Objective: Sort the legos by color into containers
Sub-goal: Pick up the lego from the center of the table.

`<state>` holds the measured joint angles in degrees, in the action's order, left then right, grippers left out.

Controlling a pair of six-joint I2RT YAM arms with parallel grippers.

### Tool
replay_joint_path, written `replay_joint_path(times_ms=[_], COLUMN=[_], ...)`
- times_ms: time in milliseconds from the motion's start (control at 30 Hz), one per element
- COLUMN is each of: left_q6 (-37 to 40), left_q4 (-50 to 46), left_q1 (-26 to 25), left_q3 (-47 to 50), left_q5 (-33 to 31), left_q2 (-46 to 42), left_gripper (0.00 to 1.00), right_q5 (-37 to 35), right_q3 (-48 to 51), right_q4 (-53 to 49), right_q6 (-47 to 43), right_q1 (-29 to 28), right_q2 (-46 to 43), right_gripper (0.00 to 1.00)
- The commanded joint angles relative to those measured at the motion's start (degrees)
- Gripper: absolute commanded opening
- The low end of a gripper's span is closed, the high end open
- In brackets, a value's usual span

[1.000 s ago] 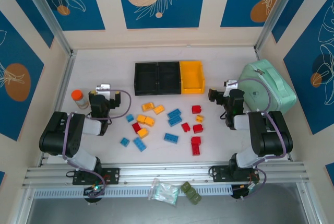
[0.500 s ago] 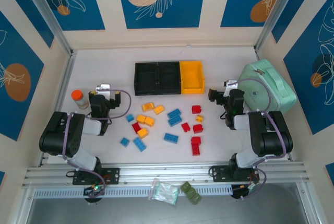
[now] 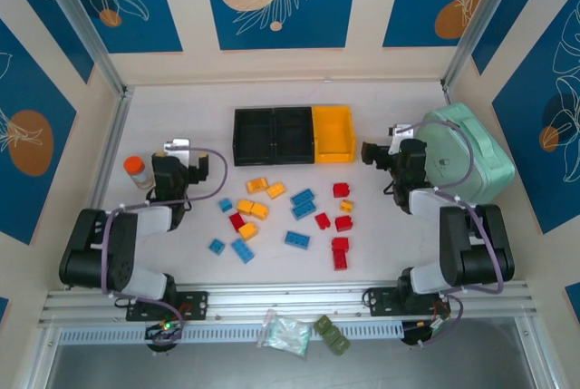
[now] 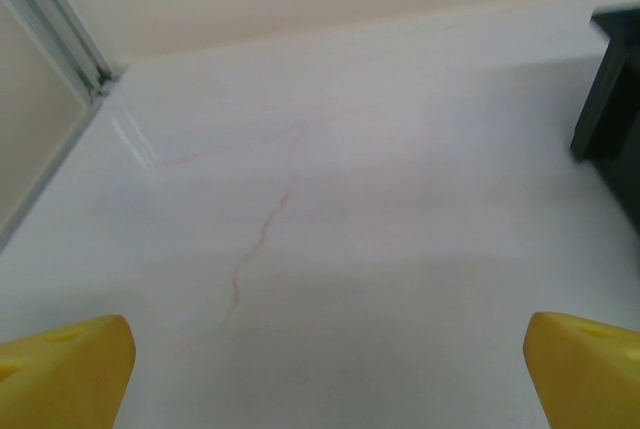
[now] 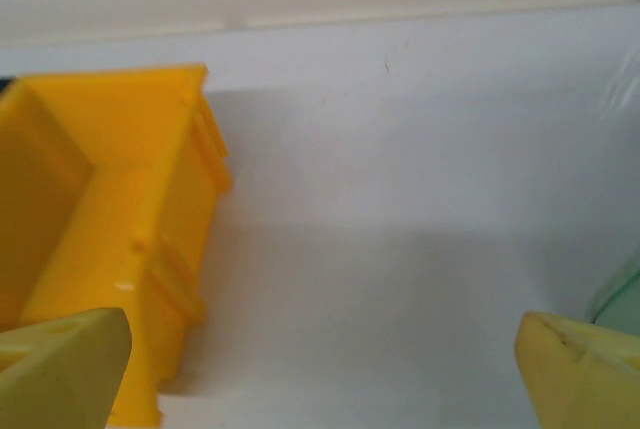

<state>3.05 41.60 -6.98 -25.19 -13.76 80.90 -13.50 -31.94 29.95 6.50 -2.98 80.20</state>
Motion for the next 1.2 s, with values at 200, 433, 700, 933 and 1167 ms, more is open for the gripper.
replay_joint_path(times_ms=[200,433,700,933,1167], left_q6=[-24.0,-33.8,-37.8,-41.4,-44.8], left_q4=[-35.6,-44.8,-58.0,-58.9,-55.6], left_q1=[0.5,0.4,-2.6,-10.5,-19.4], left_q3=[-14.5,-17.3,-16.9,-12.1,-10.4], left_q5=[-0.9,16.3,30.4,30.8,27.0], left_q2=[-11.4,-14.6,-15.8,-17.9,-14.2], left_gripper=[0.99,0.99,0.89,0.85,0.86], right_q5=[6.8,31.5,19.3,9.9,4.2], right_q3=[-14.3,-18.6,-27.0,-32.3,-35.3], right_q4=[-36.2,-44.6,-65.3,-70.6,-73.5], right_q6=[23.1,32.1,24.9,23.4,23.7], right_q1=[2.1,8.9,-2.6,-11.6,-17.7], right_q2=[-11.5,-9.2,-1.1,9.4,18.2], right_gripper=[0.99,0.91,0.75,0.73,0.75])
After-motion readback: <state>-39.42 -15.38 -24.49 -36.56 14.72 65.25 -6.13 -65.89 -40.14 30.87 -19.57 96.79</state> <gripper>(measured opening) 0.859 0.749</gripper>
